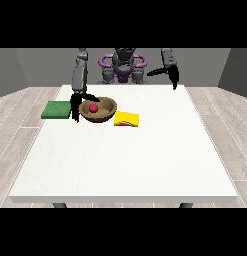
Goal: Pick the cup and pour the ball into the bowl, then pick the bowl and place it on the pad
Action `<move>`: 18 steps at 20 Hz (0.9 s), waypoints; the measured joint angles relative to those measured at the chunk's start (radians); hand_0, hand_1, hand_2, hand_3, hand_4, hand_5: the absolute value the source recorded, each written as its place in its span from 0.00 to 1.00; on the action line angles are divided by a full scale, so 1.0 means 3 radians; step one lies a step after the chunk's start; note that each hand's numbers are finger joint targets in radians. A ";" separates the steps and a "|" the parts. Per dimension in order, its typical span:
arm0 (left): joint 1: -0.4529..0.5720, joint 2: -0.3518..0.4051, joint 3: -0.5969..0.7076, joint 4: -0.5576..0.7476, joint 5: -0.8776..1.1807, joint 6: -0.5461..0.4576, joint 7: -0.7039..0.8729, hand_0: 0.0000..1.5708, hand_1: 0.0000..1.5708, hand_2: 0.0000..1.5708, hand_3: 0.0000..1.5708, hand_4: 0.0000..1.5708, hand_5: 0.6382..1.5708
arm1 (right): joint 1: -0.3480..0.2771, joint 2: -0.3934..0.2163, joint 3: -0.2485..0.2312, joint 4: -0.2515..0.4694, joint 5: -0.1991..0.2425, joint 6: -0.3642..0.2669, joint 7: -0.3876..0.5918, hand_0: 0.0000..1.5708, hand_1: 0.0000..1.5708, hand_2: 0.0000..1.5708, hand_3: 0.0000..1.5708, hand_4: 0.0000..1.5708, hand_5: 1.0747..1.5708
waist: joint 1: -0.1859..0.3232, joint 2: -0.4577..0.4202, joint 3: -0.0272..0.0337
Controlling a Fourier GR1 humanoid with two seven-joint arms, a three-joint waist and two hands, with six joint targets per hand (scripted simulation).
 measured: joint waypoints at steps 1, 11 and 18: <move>0.0022 0.0002 0.0009 -0.0025 0.0017 -0.0021 0.0013 0.00 0.00 0.00 0.00 0.00 0.99 | -0.0017 0.0017 0.0008 0.0051 0.0004 -0.0012 -0.0037 0.00 0.00 0.00 0.00 0.09 0.99 | 0.0005 -0.0003 -0.0001; -0.0017 0.0008 -0.0044 -0.0235 0.0044 -0.0129 0.0036 0.00 0.00 0.00 0.00 0.42 0.96 | 0.0073 -0.0237 0.0080 0.0229 0.0346 -0.0842 -0.0018 1.00 1.00 1.00 0.99 0.60 0.97 | 0.0244 0.0060 -0.0125; 0.0001 0.0011 0.0028 0.0002 0.0109 -0.0190 0.0005 0.00 0.00 0.00 0.00 0.61 0.84 | 0.0012 -0.0273 0.0417 0.0286 0.0801 -0.1511 0.0673 1.00 1.00 1.00 0.60 0.55 0.99 | 0.0251 -0.0183 -0.0078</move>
